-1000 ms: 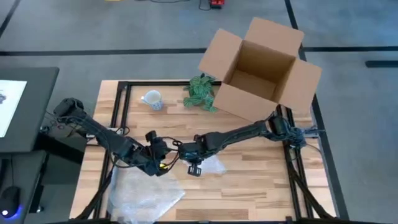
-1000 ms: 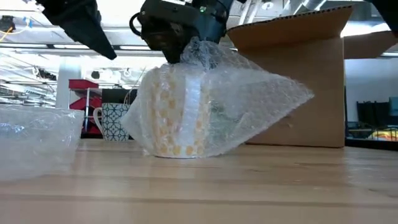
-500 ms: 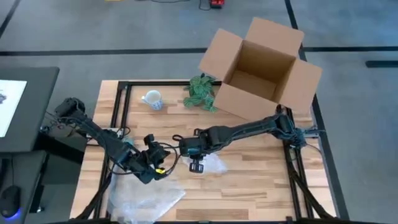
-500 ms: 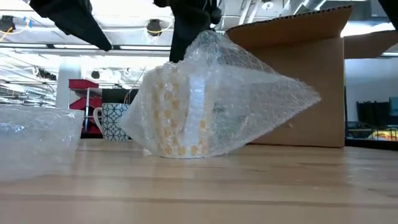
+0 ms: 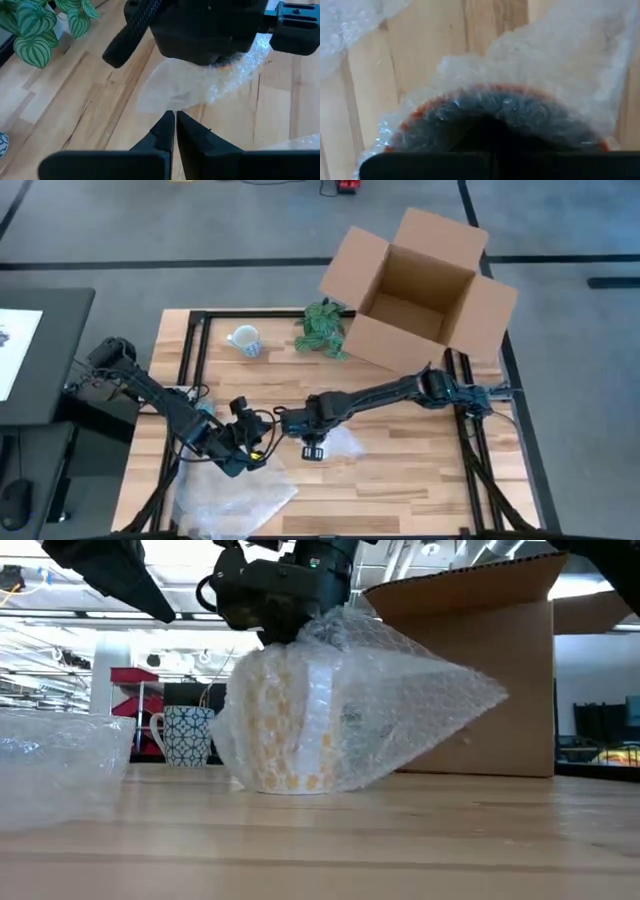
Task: Wrap mug
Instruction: Wrap the yellow mug
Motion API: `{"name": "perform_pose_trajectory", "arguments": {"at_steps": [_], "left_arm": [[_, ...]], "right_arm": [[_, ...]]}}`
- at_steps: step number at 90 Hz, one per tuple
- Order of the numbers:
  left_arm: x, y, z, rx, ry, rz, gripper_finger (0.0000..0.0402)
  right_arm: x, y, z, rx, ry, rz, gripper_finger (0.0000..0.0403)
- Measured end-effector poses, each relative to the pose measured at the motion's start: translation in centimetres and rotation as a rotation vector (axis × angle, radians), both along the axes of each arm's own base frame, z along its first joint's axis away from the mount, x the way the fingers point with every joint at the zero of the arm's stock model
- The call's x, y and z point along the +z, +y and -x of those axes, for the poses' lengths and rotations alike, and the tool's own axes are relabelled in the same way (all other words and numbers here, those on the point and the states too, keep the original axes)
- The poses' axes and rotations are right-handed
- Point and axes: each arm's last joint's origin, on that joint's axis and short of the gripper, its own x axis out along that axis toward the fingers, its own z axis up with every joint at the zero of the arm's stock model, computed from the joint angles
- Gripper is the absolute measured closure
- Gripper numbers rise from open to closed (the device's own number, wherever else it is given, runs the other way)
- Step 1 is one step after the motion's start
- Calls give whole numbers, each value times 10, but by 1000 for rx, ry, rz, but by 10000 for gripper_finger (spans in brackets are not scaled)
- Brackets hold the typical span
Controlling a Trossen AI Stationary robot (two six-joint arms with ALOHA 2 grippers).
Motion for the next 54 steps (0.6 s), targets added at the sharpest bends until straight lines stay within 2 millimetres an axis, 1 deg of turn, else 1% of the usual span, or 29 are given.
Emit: {"name": "perform_pose_trajectory", "arguments": {"at_steps": [19, 32, 36, 43, 54], "left_arm": [[0, 0, 0, 4, -4, 6, 402], [0, 0, 0, 4, -6, 7, 402], [0, 0, 0, 4, -6, 7, 402], [0, 0, 0, 4, -6, 7, 402], [0, 0, 0, 4, -5, 6, 402]], "right_arm": [[42, 1, 7, 13, -61, -16, 403], [92, 1, 21, 41, -170, -30, 403], [104, 1, 26, 47, -191, -32, 403], [114, 2, 30, 49, -216, -18, 403], [114, 6, 30, 77, -225, -7, 403]]}}
